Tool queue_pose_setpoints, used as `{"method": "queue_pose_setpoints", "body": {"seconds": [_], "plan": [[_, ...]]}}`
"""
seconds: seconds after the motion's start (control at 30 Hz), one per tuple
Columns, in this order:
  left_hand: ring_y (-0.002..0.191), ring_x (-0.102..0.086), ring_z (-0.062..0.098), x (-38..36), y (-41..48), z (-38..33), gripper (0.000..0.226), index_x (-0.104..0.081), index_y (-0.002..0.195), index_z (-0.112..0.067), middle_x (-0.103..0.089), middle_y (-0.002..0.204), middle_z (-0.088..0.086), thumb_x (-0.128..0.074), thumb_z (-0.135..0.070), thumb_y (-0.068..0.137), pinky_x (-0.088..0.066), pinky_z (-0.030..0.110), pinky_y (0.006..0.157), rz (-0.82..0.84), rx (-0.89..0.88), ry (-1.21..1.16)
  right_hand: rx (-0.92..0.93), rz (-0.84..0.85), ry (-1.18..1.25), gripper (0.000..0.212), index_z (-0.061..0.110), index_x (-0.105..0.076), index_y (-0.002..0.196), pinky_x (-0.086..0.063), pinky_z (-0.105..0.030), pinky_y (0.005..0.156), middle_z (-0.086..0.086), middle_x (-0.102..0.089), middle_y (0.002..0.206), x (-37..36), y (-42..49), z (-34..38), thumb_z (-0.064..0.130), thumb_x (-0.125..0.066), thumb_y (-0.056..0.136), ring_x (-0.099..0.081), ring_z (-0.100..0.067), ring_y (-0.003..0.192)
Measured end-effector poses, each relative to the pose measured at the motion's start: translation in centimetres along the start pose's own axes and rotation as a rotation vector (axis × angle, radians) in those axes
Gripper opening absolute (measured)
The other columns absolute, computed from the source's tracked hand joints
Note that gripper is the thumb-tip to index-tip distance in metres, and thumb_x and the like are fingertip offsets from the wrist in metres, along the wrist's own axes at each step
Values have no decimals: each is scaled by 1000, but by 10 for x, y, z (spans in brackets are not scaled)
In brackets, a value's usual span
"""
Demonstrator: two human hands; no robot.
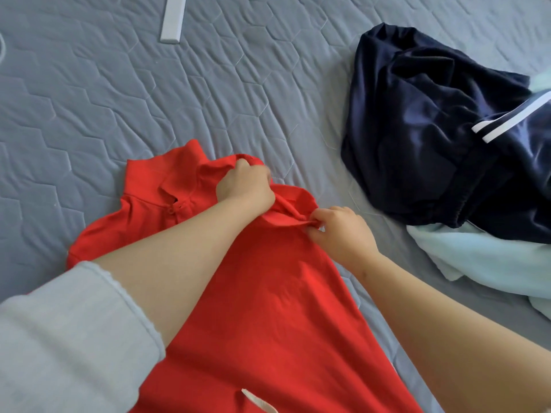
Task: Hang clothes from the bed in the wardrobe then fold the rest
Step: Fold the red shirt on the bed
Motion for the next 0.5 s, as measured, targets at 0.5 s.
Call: {"method": "queue_pose_setpoints", "body": {"seconds": [0.5], "plan": [[92,-55,22,-9,26,-47,24,-59,103,-13,-57,103,11,-50,-3,83,-41,28,86,-320,-116,-676,-880,-317,1156,14,14,-47,96,-49,-35,76,-13,-55,88,-7,29,-42,14,-57,86,-55,-25,78]]}}
Point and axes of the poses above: each hand's wrist, its own y-axis towards the middle knuckle, its own x-axis out of the back of the hand, z = x × y, the point moved 1 cm from there along y, towards the middle knuckle
